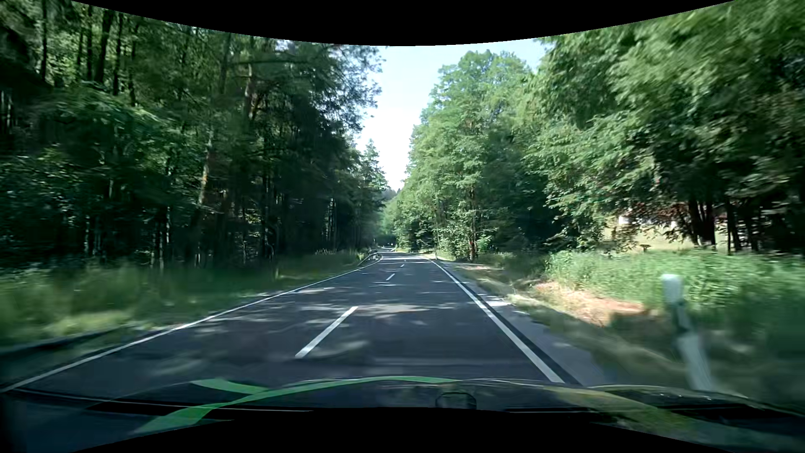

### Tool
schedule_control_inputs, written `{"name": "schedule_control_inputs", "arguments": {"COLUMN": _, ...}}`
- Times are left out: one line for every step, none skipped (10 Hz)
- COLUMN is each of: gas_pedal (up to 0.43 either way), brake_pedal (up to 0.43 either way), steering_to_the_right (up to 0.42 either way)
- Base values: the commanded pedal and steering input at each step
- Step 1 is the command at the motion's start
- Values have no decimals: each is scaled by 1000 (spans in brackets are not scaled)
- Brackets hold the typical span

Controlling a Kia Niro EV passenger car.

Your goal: Follow the waypoints while adhering to traffic rules and regulations

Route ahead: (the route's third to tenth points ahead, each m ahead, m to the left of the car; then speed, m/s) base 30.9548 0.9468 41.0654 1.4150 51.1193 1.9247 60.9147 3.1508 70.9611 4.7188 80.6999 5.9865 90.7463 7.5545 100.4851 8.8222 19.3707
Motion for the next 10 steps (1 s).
{"name": "schedule_control_inputs", "arguments": {"gas_pedal": 110, "brake_pedal": 0, "steering_to_the_right": -2}}
{"name": "schedule_control_inputs", "arguments": {"gas_pedal": 87, "brake_pedal": 0, "steering_to_the_right": 0}}
{"name": "schedule_control_inputs", "arguments": {"gas_pedal": 79, "brake_pedal": 0, "steering_to_the_right": 0}}
{"name": "schedule_control_inputs", "arguments": {"gas_pedal": 47, "brake_pedal": 0, "steering_to_the_right": 0}}
{"name": "schedule_control_inputs", "arguments": {"gas_pedal": 47, "brake_pedal": 0, "steering_to_the_right": -1}}
{"name": "schedule_control_inputs", "arguments": {"gas_pedal": 47, "brake_pedal": 0, "steering_to_the_right": -1}}
{"name": "schedule_control_inputs", "arguments": {"gas_pedal": 47, "brake_pedal": 0, "steering_to_the_right": -4}}
{"name": "schedule_control_inputs", "arguments": {"gas_pedal": 47, "brake_pedal": 0, "steering_to_the_right": -8}}
{"name": "schedule_control_inputs", "arguments": {"gas_pedal": 59, "brake_pedal": 0, "steering_to_the_right": -9}}
{"name": "schedule_control_inputs", "arguments": {"gas_pedal": 59, "brake_pedal": 0, "steering_to_the_right": -9}}
